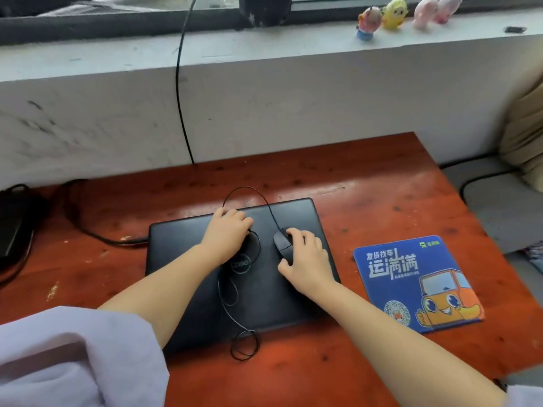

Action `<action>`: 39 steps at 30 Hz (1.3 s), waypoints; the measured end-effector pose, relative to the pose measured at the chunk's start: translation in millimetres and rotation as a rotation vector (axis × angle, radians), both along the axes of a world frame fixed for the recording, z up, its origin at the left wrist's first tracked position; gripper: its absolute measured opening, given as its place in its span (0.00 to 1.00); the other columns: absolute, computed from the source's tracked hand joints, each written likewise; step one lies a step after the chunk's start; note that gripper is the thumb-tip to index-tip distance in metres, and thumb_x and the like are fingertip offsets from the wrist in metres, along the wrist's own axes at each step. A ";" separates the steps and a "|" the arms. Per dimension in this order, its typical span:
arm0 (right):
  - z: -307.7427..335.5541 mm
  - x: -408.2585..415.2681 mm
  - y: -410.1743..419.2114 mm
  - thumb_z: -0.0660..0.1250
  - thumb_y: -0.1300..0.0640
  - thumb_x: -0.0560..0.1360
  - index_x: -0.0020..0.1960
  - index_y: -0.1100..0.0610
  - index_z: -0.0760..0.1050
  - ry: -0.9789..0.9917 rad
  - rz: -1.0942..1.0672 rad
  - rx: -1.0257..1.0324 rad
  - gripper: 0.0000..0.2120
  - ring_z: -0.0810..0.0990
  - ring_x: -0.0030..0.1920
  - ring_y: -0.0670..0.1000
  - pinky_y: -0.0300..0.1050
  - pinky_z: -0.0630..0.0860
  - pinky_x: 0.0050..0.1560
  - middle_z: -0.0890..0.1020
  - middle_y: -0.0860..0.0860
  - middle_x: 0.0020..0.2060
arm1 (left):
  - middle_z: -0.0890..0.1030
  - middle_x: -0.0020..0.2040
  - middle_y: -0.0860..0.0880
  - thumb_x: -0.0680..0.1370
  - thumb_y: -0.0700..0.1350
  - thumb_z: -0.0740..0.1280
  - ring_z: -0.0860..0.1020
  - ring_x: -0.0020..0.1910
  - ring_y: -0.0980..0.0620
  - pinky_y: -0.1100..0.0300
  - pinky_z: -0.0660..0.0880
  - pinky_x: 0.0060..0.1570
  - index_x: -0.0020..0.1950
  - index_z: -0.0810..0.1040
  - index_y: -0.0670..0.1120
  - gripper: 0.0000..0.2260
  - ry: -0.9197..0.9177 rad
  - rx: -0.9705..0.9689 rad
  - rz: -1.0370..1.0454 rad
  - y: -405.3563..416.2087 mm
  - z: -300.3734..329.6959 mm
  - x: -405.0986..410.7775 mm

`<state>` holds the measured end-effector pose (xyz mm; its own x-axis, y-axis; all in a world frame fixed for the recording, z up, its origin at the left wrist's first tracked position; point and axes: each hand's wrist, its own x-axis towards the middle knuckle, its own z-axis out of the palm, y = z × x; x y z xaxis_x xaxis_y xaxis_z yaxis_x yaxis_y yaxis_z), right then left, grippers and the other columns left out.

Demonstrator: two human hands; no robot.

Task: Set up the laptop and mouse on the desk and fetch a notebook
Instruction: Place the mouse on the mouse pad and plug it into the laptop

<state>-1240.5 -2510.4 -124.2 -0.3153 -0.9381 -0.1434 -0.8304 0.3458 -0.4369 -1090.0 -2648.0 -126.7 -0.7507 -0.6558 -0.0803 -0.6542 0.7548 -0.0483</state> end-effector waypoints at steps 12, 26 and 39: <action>25.8 -195.7 99.5 0.67 0.52 0.69 0.67 0.52 0.62 0.077 -0.526 0.053 0.29 0.66 0.62 0.61 0.57 0.69 0.57 0.69 0.58 0.63 | 0.80 0.44 0.41 0.79 0.42 0.60 0.77 0.43 0.41 0.51 0.73 0.45 0.53 0.72 0.39 0.07 0.694 0.482 0.117 39.8 83.9 -178.4; 64.0 -201.4 70.3 0.56 0.68 0.74 0.62 0.62 0.71 -0.152 -0.537 -0.480 0.18 0.70 0.64 0.57 0.45 0.64 0.65 0.74 0.58 0.61 | 0.82 0.37 0.48 0.78 0.41 0.64 0.78 0.34 0.52 0.58 0.75 0.43 0.46 0.77 0.46 0.02 0.846 0.743 0.112 40.4 102.1 -224.7; 138.6 -234.9 -80.0 0.59 0.48 0.77 0.50 0.45 0.80 0.078 -0.006 -0.209 0.11 0.80 0.48 0.49 0.44 0.72 0.44 0.84 0.46 0.45 | 0.78 0.46 0.50 0.77 0.42 0.65 0.75 0.41 0.52 0.64 0.68 0.45 0.58 0.69 0.42 0.11 0.731 0.617 0.125 -17.5 125.7 -241.0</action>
<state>-1475.5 -2590.4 14.4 -0.3237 -0.9428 0.0792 -0.8627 0.2598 -0.4340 -1330.9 -2665.5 -1.1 -0.6796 -0.7333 0.0222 -0.4426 0.4340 0.7847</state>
